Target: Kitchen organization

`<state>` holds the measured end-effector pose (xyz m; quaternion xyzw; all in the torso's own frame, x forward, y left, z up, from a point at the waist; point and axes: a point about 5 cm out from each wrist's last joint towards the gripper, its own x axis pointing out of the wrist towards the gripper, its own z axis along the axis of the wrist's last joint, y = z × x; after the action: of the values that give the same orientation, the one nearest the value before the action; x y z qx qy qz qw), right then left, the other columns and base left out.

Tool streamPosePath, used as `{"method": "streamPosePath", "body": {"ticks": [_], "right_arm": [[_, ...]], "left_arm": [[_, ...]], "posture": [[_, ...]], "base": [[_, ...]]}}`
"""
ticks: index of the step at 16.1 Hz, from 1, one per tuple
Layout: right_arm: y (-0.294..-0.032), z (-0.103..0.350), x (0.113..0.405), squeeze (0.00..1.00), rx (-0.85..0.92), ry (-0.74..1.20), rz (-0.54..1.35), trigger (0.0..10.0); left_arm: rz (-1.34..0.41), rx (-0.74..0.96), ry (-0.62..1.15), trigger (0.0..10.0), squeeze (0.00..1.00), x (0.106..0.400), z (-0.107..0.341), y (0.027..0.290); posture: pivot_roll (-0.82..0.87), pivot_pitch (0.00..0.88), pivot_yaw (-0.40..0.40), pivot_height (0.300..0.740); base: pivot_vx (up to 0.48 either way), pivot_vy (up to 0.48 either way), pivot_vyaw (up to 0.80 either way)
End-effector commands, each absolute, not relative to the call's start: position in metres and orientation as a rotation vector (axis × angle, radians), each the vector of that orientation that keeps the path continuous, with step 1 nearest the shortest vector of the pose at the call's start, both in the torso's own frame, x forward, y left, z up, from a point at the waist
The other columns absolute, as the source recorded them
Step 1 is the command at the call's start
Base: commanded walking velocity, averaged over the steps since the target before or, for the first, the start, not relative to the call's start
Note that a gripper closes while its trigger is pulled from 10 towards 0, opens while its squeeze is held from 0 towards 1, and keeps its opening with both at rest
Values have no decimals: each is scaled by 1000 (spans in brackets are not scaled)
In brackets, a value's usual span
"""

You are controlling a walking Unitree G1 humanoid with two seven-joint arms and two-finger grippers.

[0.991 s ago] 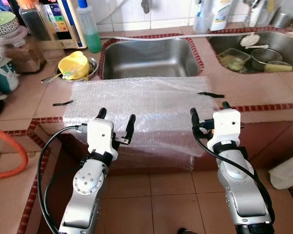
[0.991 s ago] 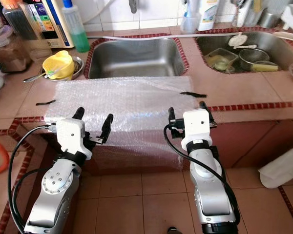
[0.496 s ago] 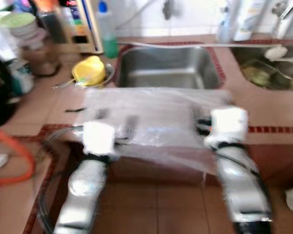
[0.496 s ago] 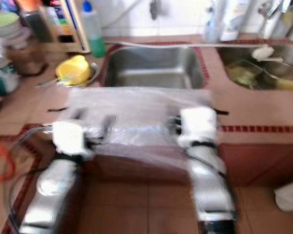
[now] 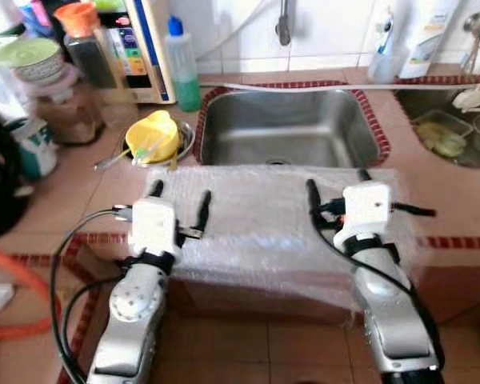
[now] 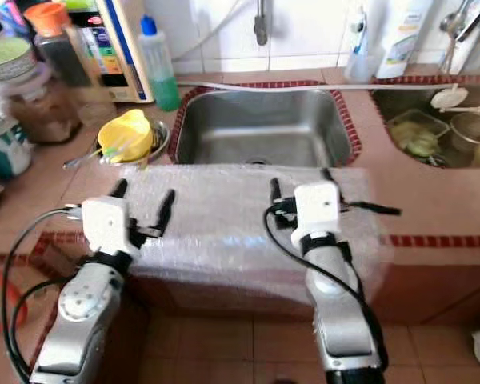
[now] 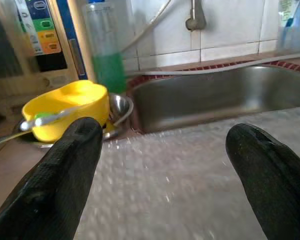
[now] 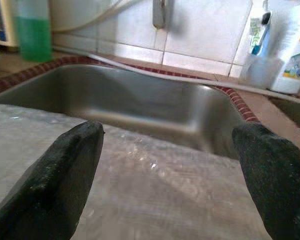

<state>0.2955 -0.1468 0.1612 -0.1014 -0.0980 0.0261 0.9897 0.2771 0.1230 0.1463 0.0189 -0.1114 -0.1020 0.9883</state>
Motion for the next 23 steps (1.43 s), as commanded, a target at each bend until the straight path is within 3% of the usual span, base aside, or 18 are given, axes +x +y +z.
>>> {"method": "streamPosePath", "body": {"ticks": [1,10,13,20,23], "right_arm": [[-152,163,294,0,-207,-201,33,10000],[-151,161,294,0,-203,-195,42,10000],[-150,160,294,0,-202,-194,45,10000],[-149,158,293,0,-192,-178,48,10000],[-148,159,294,0,-205,-191,63,10000]], "left_arm": [[-225,35,-224,10000,0,276,147,118],[-192,26,-200,10000,0,275,145,122],[-184,24,-197,10000,0,275,145,123],[-184,30,-193,10000,0,273,144,123],[-111,56,-202,10000,0,274,145,130]], "posture": [[-160,174,84,740],[-154,172,84,740],[-153,171,86,740],[-152,177,85,740],[-148,177,82,740]], "base": [[337,0,0],[34,0,-615],[0,0,0],[0,0,-773],[0,0,0]]}}
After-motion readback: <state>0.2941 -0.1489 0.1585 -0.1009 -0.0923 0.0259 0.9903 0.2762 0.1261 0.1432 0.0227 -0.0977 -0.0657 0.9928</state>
